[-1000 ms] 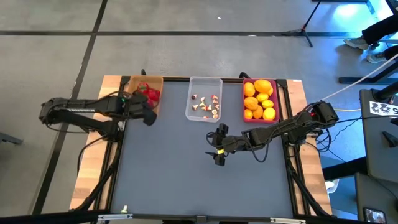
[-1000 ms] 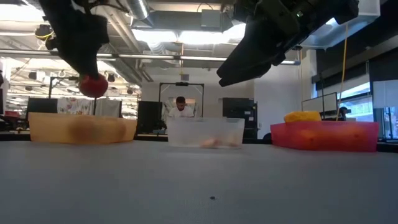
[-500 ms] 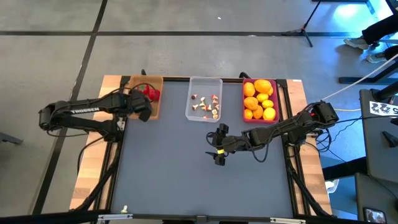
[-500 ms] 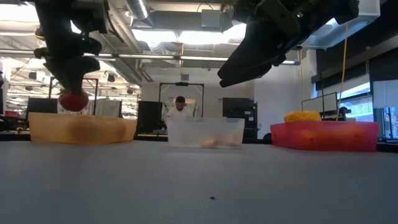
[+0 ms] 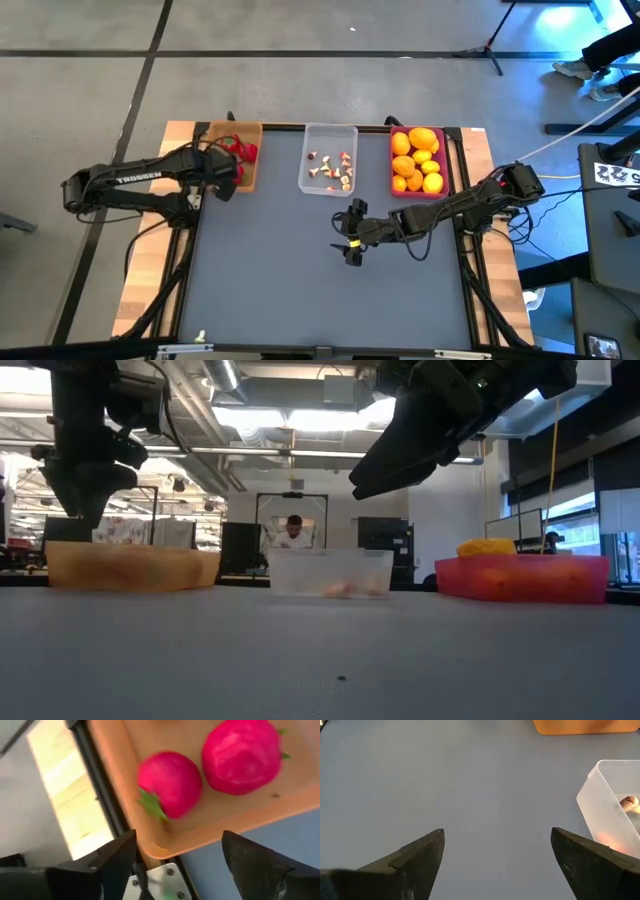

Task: Sort produce into baskets
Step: Put the mushroom into the transparent bin, then return to home position

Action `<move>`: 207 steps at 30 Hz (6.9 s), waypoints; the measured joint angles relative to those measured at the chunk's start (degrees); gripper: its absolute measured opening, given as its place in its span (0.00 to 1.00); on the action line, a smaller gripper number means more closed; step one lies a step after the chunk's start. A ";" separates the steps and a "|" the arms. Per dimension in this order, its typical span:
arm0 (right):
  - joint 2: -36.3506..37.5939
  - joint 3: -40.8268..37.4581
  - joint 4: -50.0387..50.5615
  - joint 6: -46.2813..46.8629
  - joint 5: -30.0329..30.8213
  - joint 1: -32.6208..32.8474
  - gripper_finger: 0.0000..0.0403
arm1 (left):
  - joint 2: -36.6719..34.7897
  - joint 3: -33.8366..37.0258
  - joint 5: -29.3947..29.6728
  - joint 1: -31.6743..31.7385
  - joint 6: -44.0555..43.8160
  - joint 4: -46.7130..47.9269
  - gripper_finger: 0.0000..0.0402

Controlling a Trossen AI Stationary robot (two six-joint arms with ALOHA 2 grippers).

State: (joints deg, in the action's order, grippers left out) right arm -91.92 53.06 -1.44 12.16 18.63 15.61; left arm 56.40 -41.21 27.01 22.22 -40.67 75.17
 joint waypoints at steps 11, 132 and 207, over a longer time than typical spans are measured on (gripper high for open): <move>0.00 0.00 -0.01 -0.04 1.31 0.00 0.89 | 0.00 -5.99 -5.38 -8.36 5.10 -10.16 0.73; -0.02 -0.28 1.74 -4.72 -5.85 -0.75 0.89 | 37.80 -3.94 -58.10 -67.20 -48.79 -54.06 0.05; 1.61 -0.26 6.67 5.71 -3.21 -0.62 0.76 | 16.80 -3.96 -17.93 -7.24 32.90 -80.03 0.41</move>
State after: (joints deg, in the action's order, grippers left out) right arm -90.30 52.80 5.22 17.88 15.42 14.98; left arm 73.21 -45.17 9.08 14.98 -7.77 -4.85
